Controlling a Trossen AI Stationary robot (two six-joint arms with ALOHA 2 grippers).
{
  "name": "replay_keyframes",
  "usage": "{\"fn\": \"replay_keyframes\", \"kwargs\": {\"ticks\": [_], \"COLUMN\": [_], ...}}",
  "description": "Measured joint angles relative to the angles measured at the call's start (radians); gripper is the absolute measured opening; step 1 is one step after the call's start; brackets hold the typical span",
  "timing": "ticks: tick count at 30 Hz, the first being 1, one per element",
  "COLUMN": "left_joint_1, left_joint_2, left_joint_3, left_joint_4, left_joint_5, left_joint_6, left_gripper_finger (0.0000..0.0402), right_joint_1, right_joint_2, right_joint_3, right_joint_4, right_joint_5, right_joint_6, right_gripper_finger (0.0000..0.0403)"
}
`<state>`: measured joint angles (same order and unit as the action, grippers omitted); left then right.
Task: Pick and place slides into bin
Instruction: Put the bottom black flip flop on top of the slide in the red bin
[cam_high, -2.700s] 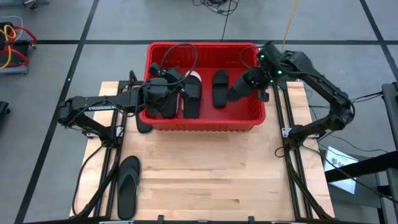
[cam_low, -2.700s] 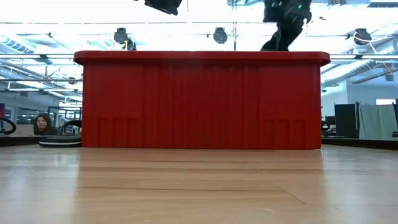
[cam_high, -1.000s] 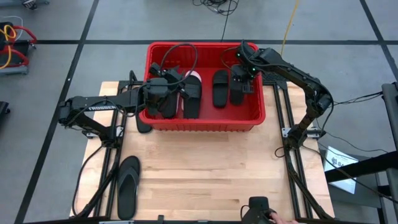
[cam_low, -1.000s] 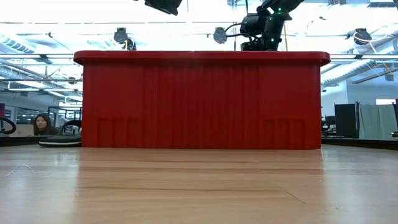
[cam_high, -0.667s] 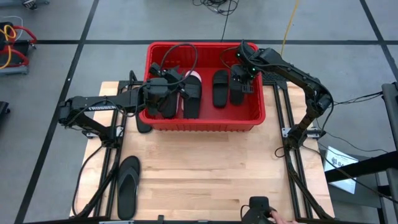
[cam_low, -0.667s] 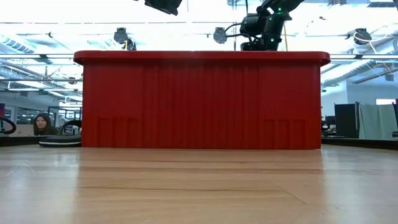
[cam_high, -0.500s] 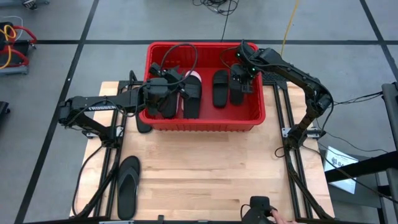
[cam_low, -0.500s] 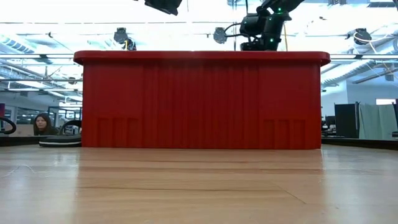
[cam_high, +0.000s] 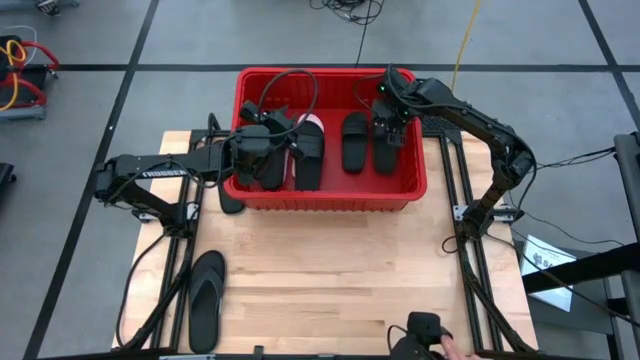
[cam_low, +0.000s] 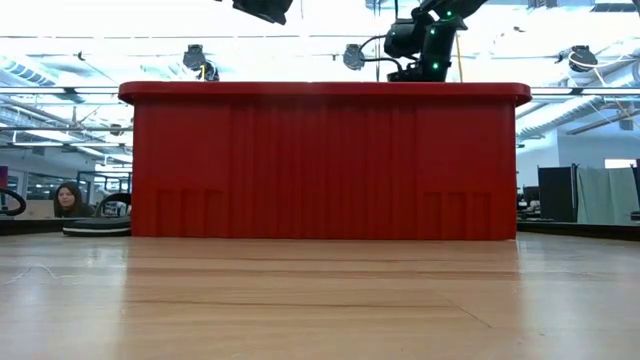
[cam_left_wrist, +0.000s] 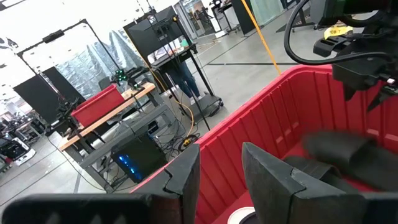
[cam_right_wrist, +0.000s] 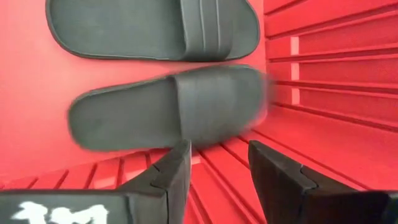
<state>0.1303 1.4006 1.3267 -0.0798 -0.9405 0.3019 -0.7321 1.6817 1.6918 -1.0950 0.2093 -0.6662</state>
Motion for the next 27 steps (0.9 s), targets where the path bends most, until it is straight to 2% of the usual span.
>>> {"fn": "replay_keyframes", "kwargs": {"ticks": [11,16,19,23,27], "left_joint_1": [-0.007,-0.064,-0.116,-0.192,-0.263], "left_joint_2": [0.0,-0.046,-0.072,-0.096,-0.092], "left_joint_3": [0.0,-0.001,-0.001,0.0,-0.001], "left_joint_4": [-0.008,-0.098,-0.246,-0.449,-0.661], "left_joint_5": [-0.01,-0.1,-0.114,-0.089,0.004], "left_joint_6": [0.029,-0.007,-0.119,-0.345,-0.586], "left_gripper_finger": [0.0127,0.0127,0.0127,0.0127,0.0127], "right_joint_1": [0.016,0.06,0.09,0.126,0.15], "right_joint_2": [-0.009,-0.055,-0.094,-0.146,-0.2], "right_joint_3": [0.0,0.0,0.0,0.0,0.0], "right_joint_4": [0.034,0.07,0.101,0.141,0.15], "right_joint_5": [0.001,-0.001,-0.003,-0.013,-0.12], "right_joint_6": [-0.001,0.0,0.0,0.0,0.001], "right_gripper_finger": [0.0147,0.0148,0.0148,0.0145,0.0145]}}
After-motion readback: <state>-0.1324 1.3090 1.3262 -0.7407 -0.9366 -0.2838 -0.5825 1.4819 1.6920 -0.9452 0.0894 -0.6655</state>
